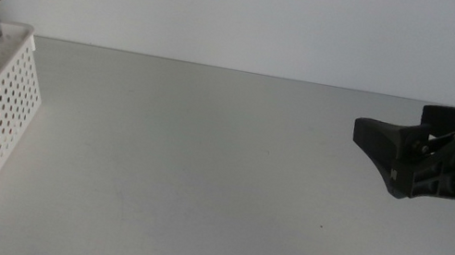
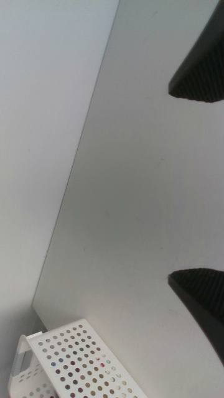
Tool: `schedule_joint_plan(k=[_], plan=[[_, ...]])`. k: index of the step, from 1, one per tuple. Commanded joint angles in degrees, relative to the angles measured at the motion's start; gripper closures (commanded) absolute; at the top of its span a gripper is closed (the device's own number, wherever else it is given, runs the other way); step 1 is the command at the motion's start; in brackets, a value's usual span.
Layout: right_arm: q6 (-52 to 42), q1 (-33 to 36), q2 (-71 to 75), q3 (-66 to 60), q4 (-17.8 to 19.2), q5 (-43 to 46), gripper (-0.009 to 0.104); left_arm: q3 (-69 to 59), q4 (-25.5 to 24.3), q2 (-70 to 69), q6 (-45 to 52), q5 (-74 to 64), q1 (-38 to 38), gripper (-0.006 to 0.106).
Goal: Use arms to grab the bottles and put them into the dustbin to the left of the table.
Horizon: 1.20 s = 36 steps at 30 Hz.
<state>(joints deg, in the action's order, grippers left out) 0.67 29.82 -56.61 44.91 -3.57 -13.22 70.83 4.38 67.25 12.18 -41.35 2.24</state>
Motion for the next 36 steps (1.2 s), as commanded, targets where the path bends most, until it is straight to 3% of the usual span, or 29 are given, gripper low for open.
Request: schedule_joint_plan(k=[1, 11, 21, 31, 36], plan=[[-0.67, 0.04, 0.96, 1.43, 0.23, 3.67, 0.024, 1.26, -0.05, -1.97, -0.89, 4.51, 0.24, 0.011], [-0.67, -0.68, 1.04, 1.31, 0.22, 3.6, 0.024, 1.26, -0.4, -1.5, -0.64, 4.45, 0.24, 0.011], [-0.67, -14.26, 10.0, 1.31, 0.22, 3.66, 0.024, -0.22, -0.34, -2.96, -0.64, 4.87, 0.24, 0.011], [-0.67, -28.99, 31.93, -13.49, -0.26, 3.72, 0.024, -21.16, -0.58, -29.05, -0.64, 9.14, 0.24, 0.011], [-0.67, -30.18, 45.2, -25.89, -0.44, 3.46, 0.024, -30.83, -0.58, -43.11, -0.64, 10.0, 0.24, 0.011]])
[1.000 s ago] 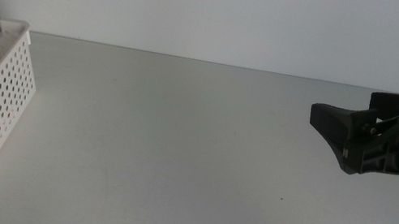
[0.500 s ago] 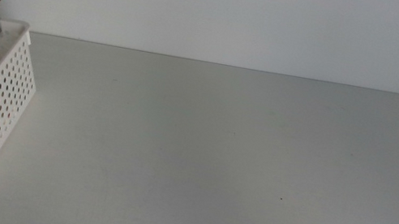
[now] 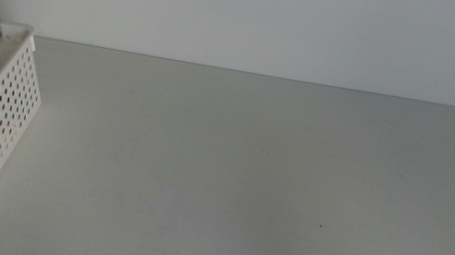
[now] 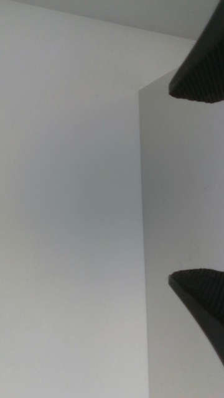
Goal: Use arms to grab the bottles and put them into the dustbin to the left of the table.
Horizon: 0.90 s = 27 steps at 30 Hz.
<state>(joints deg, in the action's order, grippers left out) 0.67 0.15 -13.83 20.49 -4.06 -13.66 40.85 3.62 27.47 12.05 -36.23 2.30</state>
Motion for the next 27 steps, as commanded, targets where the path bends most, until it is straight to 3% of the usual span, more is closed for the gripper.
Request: schedule_joint_plan(k=[1, 12, 27], plan=[[-0.67, -0.52, 4.59, -3.48, 0.06, 3.72, 0.024, -3.03, 0.18, -6.09, -0.51, 5.56, 0.18, 0.011], [-0.67, -0.52, 13.94, -14.23, -0.55, 1.99, 0.024, -27.85, 1.68, -26.09, -0.45, 11.65, 0.18, 0.011], [-0.67, -0.59, 15.86, -21.55, 0.98, 1.06, 0.024, -42.57, 1.68, -29.67, -0.45, 22.54, -0.11, 0.011]])
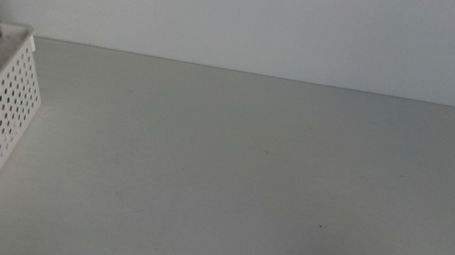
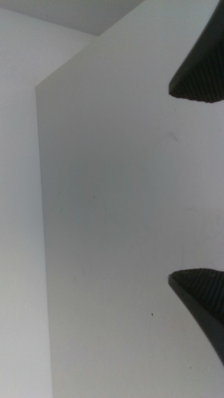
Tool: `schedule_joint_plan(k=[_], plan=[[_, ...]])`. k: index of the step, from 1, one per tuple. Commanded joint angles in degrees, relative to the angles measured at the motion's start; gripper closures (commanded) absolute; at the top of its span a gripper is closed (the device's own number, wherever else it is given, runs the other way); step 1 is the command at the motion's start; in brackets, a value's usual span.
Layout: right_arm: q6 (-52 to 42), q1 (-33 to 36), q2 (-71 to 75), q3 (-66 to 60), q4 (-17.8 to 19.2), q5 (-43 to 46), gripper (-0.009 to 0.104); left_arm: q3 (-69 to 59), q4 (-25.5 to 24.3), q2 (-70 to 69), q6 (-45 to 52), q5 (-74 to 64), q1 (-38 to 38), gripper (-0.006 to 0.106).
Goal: Use arms to grab the bottles and put them into the dustbin to the left of the table.
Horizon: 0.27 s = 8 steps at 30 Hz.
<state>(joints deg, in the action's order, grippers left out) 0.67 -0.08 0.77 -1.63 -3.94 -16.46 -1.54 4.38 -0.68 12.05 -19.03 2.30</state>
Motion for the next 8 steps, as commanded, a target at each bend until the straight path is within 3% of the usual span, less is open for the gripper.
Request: schedule_joint_plan(k=[1, 8], plan=[[-0.67, -0.36, 1.27, 0.57, 0.85, 3.86, 0.024, -0.26, 0.92, -1.52, -0.45, 6.04, -0.11, 0.011], [-0.67, -0.36, 1.27, 0.57, 0.81, 3.86, 0.024, -0.25, 0.92, -1.47, -0.45, 6.14, -0.11, 0.011]])
